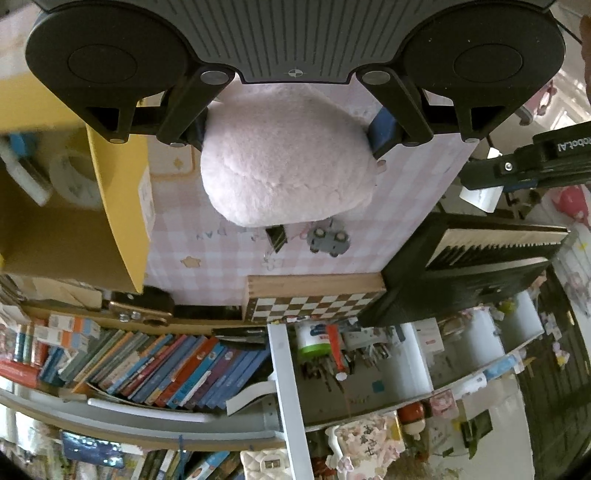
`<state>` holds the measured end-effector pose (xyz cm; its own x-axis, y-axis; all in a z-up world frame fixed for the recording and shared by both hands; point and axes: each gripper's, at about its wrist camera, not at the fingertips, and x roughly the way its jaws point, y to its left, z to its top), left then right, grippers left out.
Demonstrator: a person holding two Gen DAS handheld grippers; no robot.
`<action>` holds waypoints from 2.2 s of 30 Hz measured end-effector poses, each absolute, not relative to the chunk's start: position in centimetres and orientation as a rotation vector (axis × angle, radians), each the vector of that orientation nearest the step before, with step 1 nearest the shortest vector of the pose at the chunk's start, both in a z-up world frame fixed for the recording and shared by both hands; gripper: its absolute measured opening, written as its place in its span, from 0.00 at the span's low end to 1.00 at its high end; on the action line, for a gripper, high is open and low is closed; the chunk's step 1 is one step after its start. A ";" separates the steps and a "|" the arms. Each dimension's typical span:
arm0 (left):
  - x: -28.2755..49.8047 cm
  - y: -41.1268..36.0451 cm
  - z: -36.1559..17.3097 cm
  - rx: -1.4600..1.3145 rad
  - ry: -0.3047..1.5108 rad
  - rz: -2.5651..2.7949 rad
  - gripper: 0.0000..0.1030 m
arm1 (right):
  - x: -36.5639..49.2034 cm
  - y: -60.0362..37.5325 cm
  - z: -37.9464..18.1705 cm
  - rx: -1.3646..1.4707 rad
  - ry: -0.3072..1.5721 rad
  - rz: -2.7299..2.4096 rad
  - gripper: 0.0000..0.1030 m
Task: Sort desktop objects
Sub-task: 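Carry the white plug and pink pig over the yellow box with both tools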
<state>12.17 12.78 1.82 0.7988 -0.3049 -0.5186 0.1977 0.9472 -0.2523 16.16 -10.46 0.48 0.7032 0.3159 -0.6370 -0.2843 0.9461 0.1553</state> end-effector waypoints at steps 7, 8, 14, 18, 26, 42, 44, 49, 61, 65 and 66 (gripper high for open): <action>7.2 12.8 1.3 -0.201 0.617 -0.319 0.23 | 10.1 -11.3 0.6 0.052 0.721 0.287 0.79; 6.7 12.7 1.1 -0.204 0.625 -0.326 0.23 | 9.4 -11.4 0.5 0.056 0.723 0.277 0.79; 4.6 11.6 0.8 -0.182 0.645 -0.389 0.24 | 5.9 -12.7 0.1 0.087 0.736 0.215 0.79; 3.9 10.5 0.9 -0.163 0.652 -0.438 0.23 | 4.3 -13.6 -0.2 0.114 0.755 0.177 0.79; 3.6 7.5 0.7 -0.140 0.664 -0.555 0.23 | 1.5 -15.9 -0.4 0.134 0.781 0.088 0.79; 5.7 -1.3 0.9 -0.051 0.674 -0.769 0.23 | -1.3 -23.8 -0.8 0.236 0.784 -0.126 0.79; 6.1 -2.4 1.0 -0.046 0.674 -0.781 0.23 | -1.1 -24.8 -0.8 0.242 0.785 -0.137 0.79; 7.5 -5.2 1.6 -0.037 0.661 -0.794 0.23 | 0.0 -27.3 -0.5 0.248 0.785 -0.153 0.79; 11.2 -11.8 3.6 -0.037 0.598 -0.786 0.23 | 4.2 -33.8 1.2 0.223 0.736 -0.122 0.79; 12.8 -13.6 4.1 -0.033 0.572 -0.757 0.23 | 6.0 -35.5 2.2 0.210 0.695 -0.084 0.79; 13.2 -13.9 4.2 -0.031 0.566 -0.747 0.23 | 6.5 -35.7 2.4 0.207 0.686 -0.074 0.79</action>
